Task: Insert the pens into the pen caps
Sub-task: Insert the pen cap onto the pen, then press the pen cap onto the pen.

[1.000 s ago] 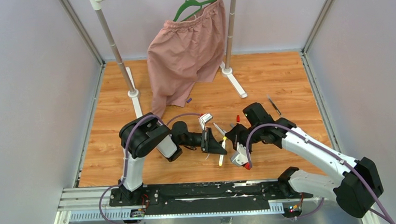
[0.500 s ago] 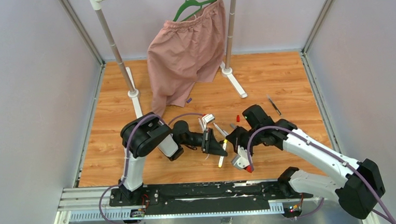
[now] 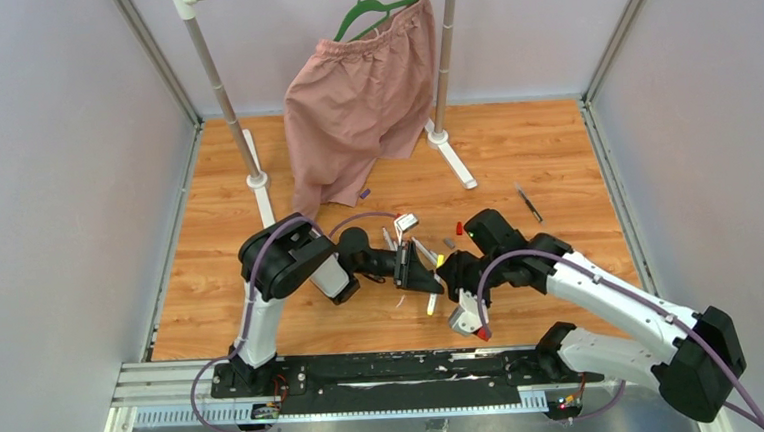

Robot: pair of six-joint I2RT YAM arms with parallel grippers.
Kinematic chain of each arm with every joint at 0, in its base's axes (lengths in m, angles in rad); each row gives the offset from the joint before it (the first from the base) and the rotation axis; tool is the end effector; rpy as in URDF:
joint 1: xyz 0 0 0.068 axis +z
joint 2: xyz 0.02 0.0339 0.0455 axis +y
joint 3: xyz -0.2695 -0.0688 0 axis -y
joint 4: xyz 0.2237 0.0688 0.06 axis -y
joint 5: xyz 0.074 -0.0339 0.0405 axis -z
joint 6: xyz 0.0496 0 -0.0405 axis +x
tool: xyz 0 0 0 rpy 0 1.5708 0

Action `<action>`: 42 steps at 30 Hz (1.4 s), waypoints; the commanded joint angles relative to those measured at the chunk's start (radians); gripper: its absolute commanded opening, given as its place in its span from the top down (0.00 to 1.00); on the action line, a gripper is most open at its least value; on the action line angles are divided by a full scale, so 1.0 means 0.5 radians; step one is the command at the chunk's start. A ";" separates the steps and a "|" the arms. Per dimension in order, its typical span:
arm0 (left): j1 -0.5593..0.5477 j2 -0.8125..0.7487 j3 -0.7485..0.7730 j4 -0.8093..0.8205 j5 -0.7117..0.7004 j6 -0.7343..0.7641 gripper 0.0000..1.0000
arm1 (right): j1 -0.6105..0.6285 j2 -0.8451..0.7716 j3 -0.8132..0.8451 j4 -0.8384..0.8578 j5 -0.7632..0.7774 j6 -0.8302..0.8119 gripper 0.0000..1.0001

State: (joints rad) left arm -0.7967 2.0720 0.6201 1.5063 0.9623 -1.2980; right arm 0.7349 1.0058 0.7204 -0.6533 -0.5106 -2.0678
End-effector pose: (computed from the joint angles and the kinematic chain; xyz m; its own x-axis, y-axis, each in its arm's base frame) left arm 0.2070 -0.2700 0.1404 -0.9350 0.1689 -0.3120 0.3010 -0.0876 -0.9496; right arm 0.1147 0.1364 0.2411 0.9879 -0.1409 -0.0649 -0.1451 -0.6918 -0.7073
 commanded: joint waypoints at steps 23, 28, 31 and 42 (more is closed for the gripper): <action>0.019 -0.238 -0.084 0.105 -0.096 0.348 1.00 | -0.173 -0.371 0.401 -0.317 -0.258 0.849 0.46; 0.029 -0.387 -0.121 0.105 -0.167 0.565 1.00 | -0.303 -0.377 0.413 0.034 -0.122 1.589 0.32; 0.035 -0.463 -0.150 0.102 -0.228 0.712 1.00 | -0.402 -0.318 0.414 0.203 -0.045 1.956 0.24; 0.036 -0.863 -0.189 -0.464 -0.464 1.463 1.00 | -0.810 0.035 0.704 0.174 -0.376 2.885 0.16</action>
State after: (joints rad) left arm -0.7864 1.7283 0.5415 1.4231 0.7937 -0.7788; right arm 0.3645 1.0096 1.0229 -0.5457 -0.6144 -0.8165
